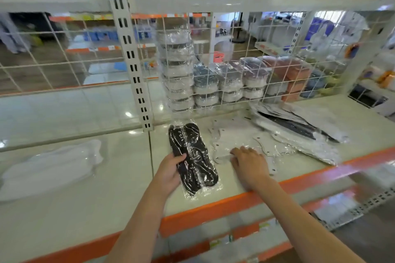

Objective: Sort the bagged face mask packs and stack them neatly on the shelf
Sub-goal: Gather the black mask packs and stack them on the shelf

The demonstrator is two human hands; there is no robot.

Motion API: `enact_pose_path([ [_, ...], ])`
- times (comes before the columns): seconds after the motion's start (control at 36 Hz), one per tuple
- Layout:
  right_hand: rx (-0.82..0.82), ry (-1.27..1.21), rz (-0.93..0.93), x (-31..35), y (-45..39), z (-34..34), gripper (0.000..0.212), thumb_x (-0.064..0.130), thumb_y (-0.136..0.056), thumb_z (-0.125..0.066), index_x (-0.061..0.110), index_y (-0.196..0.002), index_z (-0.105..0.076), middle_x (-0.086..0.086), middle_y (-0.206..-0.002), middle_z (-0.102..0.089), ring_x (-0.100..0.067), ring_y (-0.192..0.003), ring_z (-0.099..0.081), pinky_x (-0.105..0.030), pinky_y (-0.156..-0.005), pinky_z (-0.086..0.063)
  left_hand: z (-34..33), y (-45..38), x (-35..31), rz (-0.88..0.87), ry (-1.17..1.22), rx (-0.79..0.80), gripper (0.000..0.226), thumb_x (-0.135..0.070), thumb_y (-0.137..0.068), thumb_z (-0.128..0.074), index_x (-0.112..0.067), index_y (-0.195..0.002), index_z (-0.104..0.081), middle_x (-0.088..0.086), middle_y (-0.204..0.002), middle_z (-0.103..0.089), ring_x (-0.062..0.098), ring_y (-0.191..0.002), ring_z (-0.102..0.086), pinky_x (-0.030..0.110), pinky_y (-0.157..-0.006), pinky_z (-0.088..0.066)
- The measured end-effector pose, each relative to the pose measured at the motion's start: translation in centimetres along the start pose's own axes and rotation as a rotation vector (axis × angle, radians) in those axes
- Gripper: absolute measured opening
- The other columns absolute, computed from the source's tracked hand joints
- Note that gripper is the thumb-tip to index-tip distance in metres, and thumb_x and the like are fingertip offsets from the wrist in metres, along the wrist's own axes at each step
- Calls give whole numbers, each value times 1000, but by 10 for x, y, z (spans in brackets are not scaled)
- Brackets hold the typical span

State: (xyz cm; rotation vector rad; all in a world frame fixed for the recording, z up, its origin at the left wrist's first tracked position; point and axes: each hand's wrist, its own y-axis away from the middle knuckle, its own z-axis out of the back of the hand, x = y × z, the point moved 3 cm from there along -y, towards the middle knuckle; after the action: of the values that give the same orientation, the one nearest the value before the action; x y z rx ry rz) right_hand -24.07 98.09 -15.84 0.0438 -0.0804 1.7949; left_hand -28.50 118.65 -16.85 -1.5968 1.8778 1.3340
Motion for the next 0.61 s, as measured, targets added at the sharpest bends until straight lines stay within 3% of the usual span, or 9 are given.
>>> enact_pose_path([
  [0.08, -26, -23, 17, 1, -5, 5, 31, 31, -101, -30, 22, -124, -49, -2, -126, -55, -24, -119, -49, -35, -94, -40, 4, 3, -2, -23, -76, -12, 29, 6, -92, -44, 2, -119, -54, 19, -106, -67, 28, -94, -65, 41, -82, -51],
  [0.22, -77, -89, -71, -7, -14, 17, 20, 20, -98, -36, 14, -103, -55, -10, -100, -66, -32, -95, -59, -35, -70, -42, 17, 10, -4, -29, -60, -32, 29, 3, -93, -46, 2, -121, -53, 19, -109, -66, 29, -98, -65, 42, -84, -51],
  [0.28, -98, -518, -179, -8, -18, 27, 20, 21, -97, -43, 6, -93, -57, -13, -85, -62, -31, -83, -57, -34, -64, -38, 20, 13, -5, -29, -2, -39, 28, 4, -93, -44, 3, -120, -52, 19, -104, -66, 28, -93, -64, 41, -80, -51],
  [0.33, -8, -1147, -271, -1, -18, 38, 19, 18, -94, -51, 4, -84, -59, -15, -78, -60, -27, -75, -56, -34, -67, -42, 19, 14, -4, -26, 17, -30, 29, 4, -94, -43, 3, -121, -52, 19, -104, -67, 28, -92, -65, 40, -80, -51],
  [0.39, 129, -1592, -291, 12, -16, 46, 16, 16, -93, -54, 3, -92, -62, -19, -84, -64, -28, -75, -61, -38, -75, -50, 19, 14, -3, -21, 23, -24, 29, 0, -95, -43, 5, -122, -52, 20, -104, -68, 29, -94, -65, 42, -84, -51],
  [0.42, 179, -1678, -285, 18, -14, 49, 17, 16, -93, -54, 2, -97, -62, -19, -85, -65, -28, -75, -62, -39, -76, -52, 19, 14, -3, -17, 34, -15, 29, -3, -96, -44, 6, -122, -52, 21, -104, -68, 30, -95, -65, 43, -86, -50],
  [0.5, 316, -1683, -263, 43, -12, 49, 14, 16, -93, -53, 3, -96, -58, -14, -80, -64, -26, -70, -62, -39, -73, -53, 14, 17, -3, -15, 107, 52, 36, -22, -98, -43, 1, -123, -55, 20, -112, -67, 29, -103, -65, 43, -91, -48],
  [0.61, 479, -1526, -257, 79, -10, 32, 19, 17, -96, -49, 2, -91, -59, -11, -77, -62, -18, -64, -60, -27, -60, -50, 8, 19, -3, -46, 65, 166, 50, -43, -97, -40, -6, -128, -55, 21, -124, -60, 34, -118, -57, 50, -102, -40],
])
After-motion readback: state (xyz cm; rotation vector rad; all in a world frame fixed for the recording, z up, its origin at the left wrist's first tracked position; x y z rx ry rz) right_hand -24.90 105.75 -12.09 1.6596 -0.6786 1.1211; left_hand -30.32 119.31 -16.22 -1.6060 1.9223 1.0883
